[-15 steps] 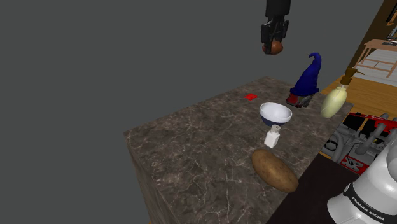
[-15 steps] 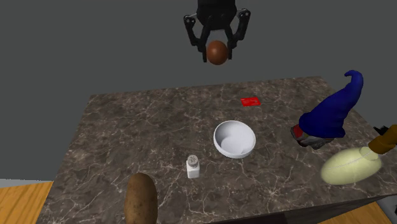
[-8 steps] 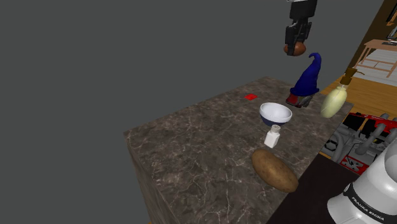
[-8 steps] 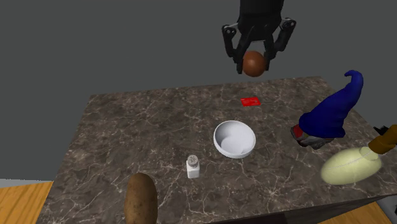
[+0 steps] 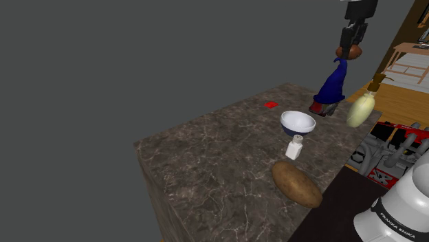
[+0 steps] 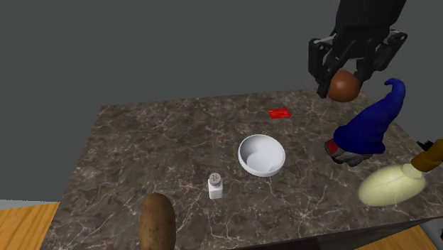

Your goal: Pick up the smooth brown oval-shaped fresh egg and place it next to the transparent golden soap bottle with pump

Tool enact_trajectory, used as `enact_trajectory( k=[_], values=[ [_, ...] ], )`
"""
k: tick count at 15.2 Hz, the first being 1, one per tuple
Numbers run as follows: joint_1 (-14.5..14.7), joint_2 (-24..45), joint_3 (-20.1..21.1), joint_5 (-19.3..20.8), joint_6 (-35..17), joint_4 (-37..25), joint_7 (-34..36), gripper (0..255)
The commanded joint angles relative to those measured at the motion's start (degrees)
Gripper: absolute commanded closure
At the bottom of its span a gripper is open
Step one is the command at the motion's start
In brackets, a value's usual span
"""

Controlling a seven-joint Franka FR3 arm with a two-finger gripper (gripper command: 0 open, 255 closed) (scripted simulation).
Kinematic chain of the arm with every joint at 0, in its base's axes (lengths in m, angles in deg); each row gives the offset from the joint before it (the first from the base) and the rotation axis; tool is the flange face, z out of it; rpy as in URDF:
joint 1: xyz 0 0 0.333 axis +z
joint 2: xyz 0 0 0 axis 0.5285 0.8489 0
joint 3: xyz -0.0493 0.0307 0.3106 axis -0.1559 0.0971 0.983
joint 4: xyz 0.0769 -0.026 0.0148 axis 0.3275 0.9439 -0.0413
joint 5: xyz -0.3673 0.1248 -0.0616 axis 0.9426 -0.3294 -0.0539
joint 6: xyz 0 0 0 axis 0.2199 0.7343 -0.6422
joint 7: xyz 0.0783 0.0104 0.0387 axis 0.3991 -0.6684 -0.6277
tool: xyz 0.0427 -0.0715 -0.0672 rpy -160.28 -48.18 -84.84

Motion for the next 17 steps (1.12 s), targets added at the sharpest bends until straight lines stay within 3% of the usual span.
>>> enact_trajectory(
  k=[1,7,17],
  values=[
    [-0.88,-1.61,-1.72,1.20,-0.13,1.36,-2.51,255],
    [-3.32,-4.17,-7.10,4.75,-0.42,2.78,-9.90,255],
    [-3.67,-6.34,-7.77,5.48,-7.65,12.23,-8.64,255]
  ],
)
